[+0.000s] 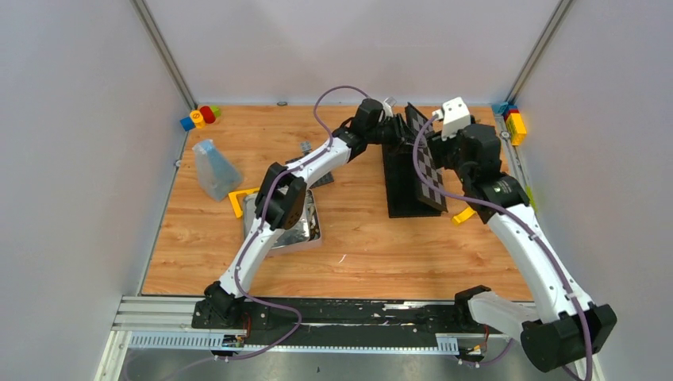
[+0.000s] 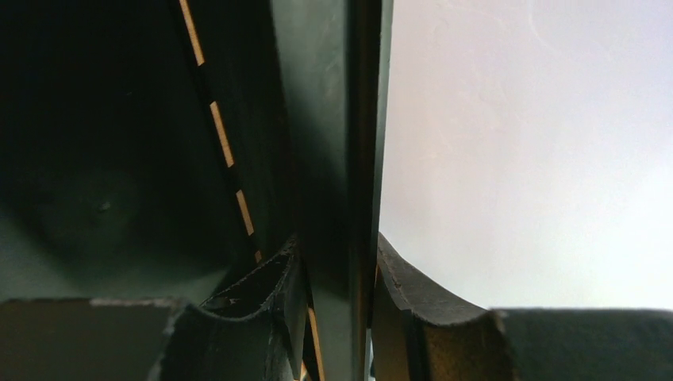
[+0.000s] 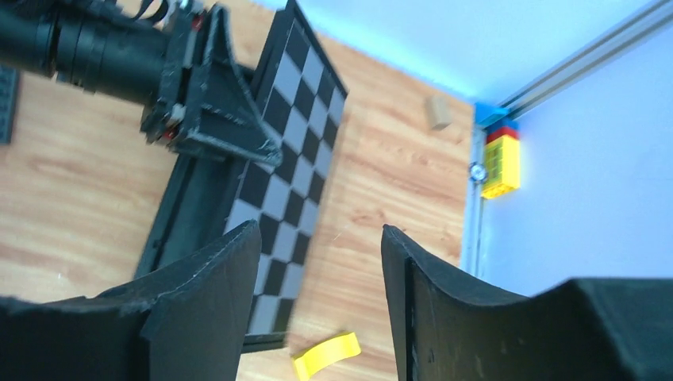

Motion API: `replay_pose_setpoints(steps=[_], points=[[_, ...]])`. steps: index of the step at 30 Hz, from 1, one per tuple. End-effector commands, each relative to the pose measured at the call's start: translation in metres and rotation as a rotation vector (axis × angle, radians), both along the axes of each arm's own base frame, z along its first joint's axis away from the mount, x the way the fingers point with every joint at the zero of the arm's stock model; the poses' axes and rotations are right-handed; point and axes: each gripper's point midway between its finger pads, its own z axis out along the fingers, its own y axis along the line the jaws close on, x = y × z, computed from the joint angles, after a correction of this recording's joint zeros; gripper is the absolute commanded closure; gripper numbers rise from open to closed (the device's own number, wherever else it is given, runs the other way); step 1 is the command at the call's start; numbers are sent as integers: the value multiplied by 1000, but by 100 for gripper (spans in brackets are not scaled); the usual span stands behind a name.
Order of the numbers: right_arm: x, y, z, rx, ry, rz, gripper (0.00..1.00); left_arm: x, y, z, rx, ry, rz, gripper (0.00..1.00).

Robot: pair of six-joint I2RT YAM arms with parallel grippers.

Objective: Set up the chess pieces on the board
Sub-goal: Adjust the chessboard at the center of the board.

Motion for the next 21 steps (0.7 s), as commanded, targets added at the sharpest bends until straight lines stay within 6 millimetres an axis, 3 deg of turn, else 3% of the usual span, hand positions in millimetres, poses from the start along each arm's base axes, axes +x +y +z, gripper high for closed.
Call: replay_pose_setpoints(steps=[1, 4, 8, 12, 21], points=[[-7, -11, 59, 72, -145, -17, 41, -32, 14, 183, -288, -352, -101, 100], [-10, -21, 70, 103, -172, -52, 40, -47, 19, 210, -346, -402, -141, 100], [-8, -34, 64, 150, -161, -103, 40, -70, 27, 234, -359, -532, -233, 100], [-6, -45, 67, 200, -165, -140, 40, -91, 32, 240, -326, -616, -322, 100], [-5, -70, 107, 255, -252, -219, 41, -138, 34, 251, -424, -564, -482, 100]])
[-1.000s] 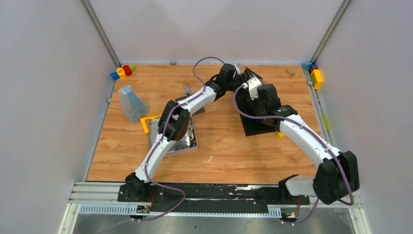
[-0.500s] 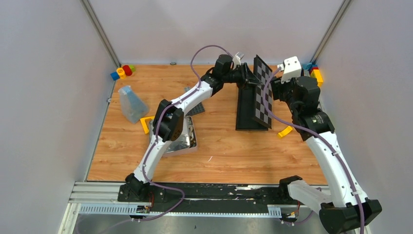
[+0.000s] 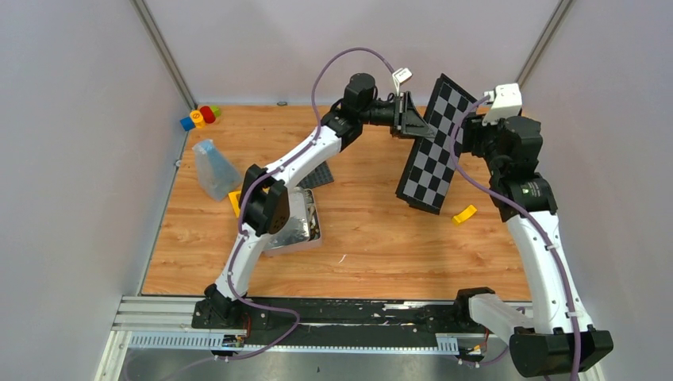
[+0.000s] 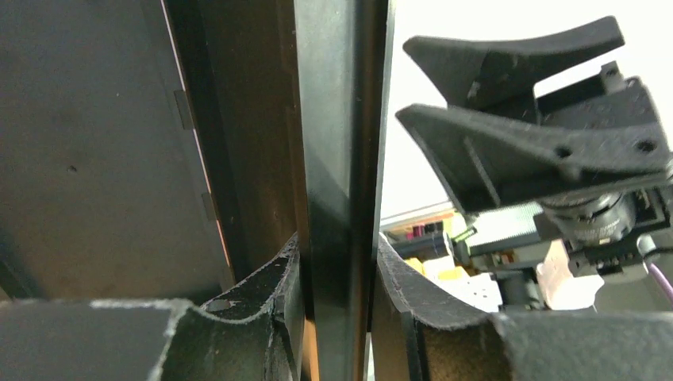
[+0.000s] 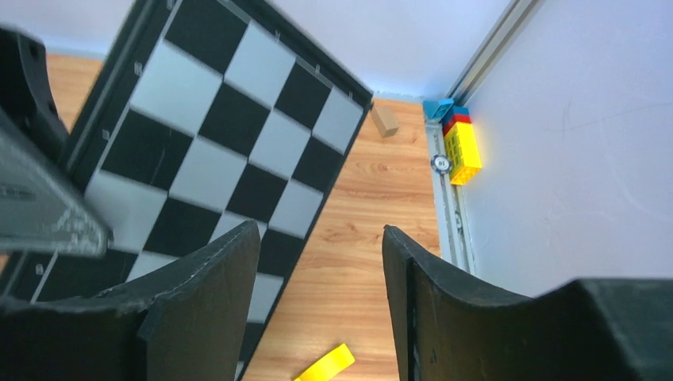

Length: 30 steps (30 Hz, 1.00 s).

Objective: Set up the chess pieces on the board
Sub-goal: Adjust the chessboard at the center of the board.

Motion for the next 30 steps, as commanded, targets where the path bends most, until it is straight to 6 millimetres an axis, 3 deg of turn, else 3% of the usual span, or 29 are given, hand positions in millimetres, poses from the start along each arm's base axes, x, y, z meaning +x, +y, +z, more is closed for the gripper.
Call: replay_pose_setpoints(steps=[1, 12, 21, 30], points=[[0, -7, 45, 66, -110, -27, 41, -57, 17, 97, -214, -171, -136, 100], [8, -3, 43, 120, -90, 7, 41, -71, 6, 115, -309, 30, -142, 100], [12, 4, 29, 140, -55, 38, 42, -56, -4, 72, -282, 226, -95, 100], [9, 4, 17, 138, -31, 36, 42, -51, -2, 59, -272, 290, -75, 100]])
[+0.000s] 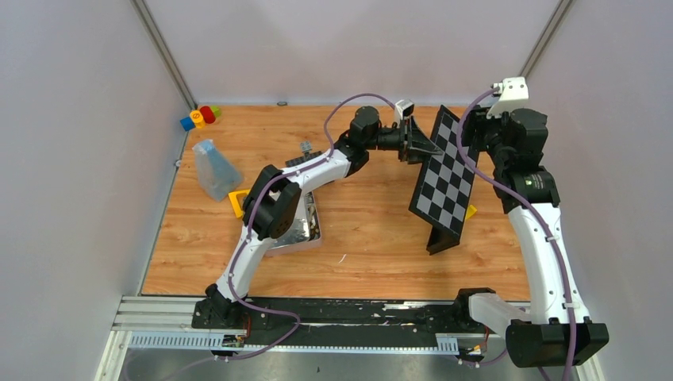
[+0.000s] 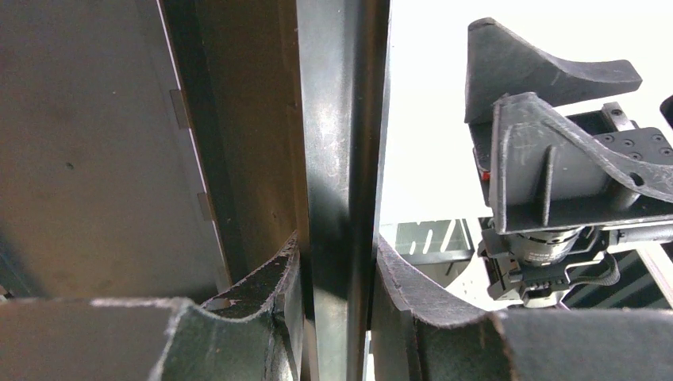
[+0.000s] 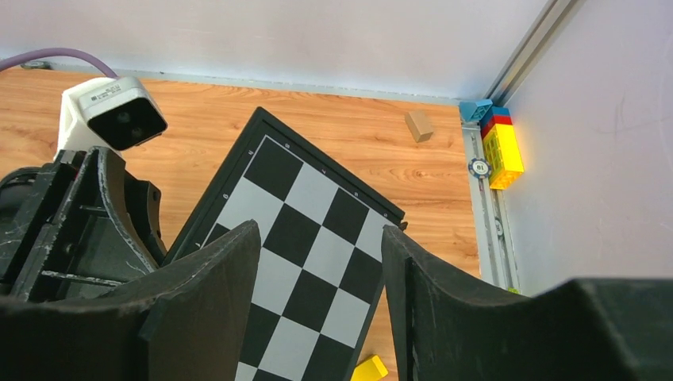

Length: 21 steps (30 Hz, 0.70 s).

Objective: Set up the chess pieces on the board
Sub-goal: Adjust the chessboard at the center of the board.

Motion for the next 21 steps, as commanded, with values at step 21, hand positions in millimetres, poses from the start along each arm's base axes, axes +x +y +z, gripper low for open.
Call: replay_pose_setpoints(steps=[21], points=[[-7, 5, -40, 73, 71, 19, 42, 26, 70, 66, -89, -136, 133, 100]])
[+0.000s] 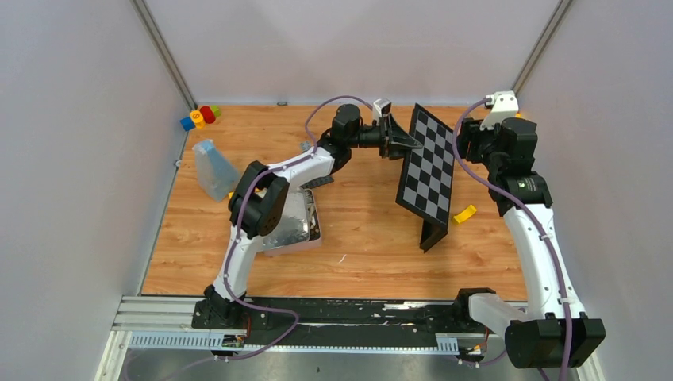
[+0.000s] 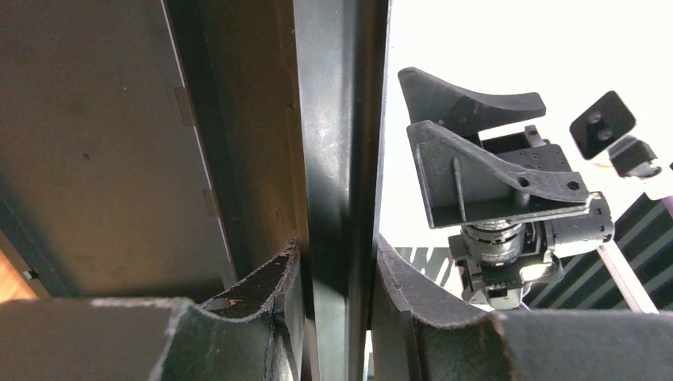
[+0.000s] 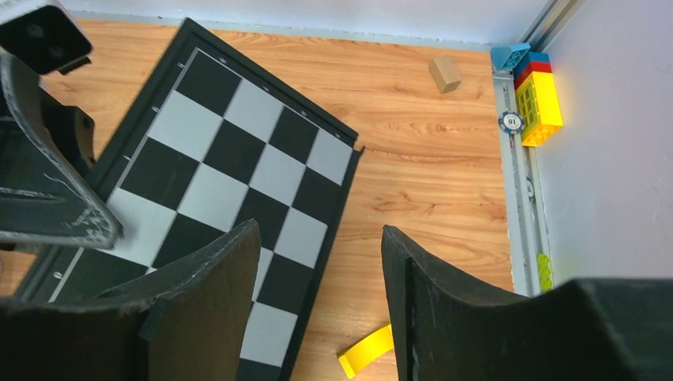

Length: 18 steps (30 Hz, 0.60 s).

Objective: Set up the chess pieces on the board
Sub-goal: Adjust the chessboard at the center of the board.

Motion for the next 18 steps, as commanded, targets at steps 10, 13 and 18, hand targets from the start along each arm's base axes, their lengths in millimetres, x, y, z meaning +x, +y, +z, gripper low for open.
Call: replay_pose_setpoints(steps=[10, 13, 18], points=[[0, 5, -16, 66, 16, 15, 42, 6, 60, 53, -25, -230, 37, 100], [0, 5, -25, 63, 35, 19, 42, 6, 67, 48, -3, -262, 35, 100], [0, 5, -33, 60, 52, 29, 42, 5, 78, 31, 72, -282, 24, 100]])
